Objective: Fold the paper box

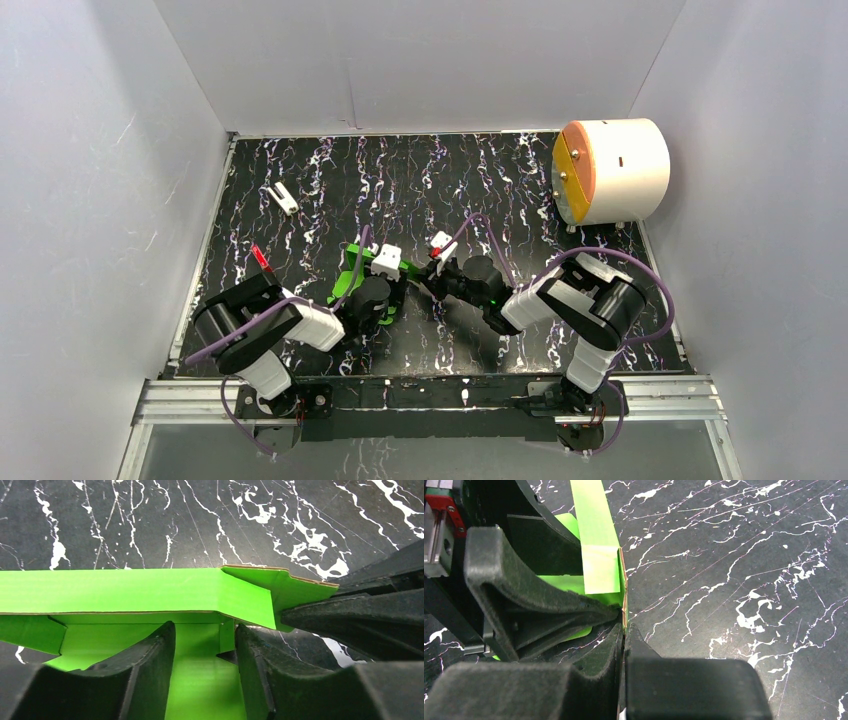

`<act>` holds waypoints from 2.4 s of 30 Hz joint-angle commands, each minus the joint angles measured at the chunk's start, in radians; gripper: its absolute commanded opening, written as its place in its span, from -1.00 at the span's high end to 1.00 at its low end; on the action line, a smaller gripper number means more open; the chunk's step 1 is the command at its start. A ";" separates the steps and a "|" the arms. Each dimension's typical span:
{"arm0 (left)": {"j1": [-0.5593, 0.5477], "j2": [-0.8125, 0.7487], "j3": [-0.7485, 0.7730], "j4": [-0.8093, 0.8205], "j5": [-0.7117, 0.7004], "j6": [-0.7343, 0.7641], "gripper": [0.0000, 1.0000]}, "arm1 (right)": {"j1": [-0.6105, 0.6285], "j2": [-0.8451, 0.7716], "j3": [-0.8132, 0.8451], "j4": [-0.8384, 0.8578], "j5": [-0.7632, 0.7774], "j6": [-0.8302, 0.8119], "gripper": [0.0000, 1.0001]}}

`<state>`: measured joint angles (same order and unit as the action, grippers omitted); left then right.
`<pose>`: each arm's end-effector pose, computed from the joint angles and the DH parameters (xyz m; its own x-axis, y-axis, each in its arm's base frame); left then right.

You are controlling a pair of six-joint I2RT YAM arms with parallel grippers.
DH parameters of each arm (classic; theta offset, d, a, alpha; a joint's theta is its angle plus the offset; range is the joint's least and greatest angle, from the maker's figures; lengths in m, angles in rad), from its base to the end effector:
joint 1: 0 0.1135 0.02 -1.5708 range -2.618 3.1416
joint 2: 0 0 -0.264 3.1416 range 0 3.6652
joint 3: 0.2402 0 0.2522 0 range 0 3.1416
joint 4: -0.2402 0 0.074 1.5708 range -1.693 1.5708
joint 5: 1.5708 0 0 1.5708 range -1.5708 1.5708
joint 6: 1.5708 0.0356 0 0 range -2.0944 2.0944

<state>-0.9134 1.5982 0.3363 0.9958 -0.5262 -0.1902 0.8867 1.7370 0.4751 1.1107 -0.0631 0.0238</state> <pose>0.1730 -0.1949 0.1347 -0.2312 0.0320 -0.9724 0.3510 0.9349 -0.0527 0.1901 0.2367 0.1422 -0.1145 -0.1028 -0.9881 -0.8103 0.5850 0.0330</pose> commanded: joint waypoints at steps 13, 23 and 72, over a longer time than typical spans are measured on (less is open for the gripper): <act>0.010 0.041 -0.002 0.053 -0.071 -0.123 0.46 | 0.005 -0.020 -0.001 0.086 -0.047 0.003 0.92; 0.039 0.047 -0.032 0.051 0.003 -0.207 0.85 | 0.004 -0.084 0.006 0.015 -0.025 -0.016 0.46; 0.113 -0.319 -0.070 -0.139 0.131 -0.339 0.48 | 0.118 0.265 0.195 0.203 0.598 -0.072 1.00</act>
<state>-0.8051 1.4174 0.2649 0.9676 -0.3550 -0.5388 1.0058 2.0022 0.6472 1.2819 0.4641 0.0151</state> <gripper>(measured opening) 0.218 0.051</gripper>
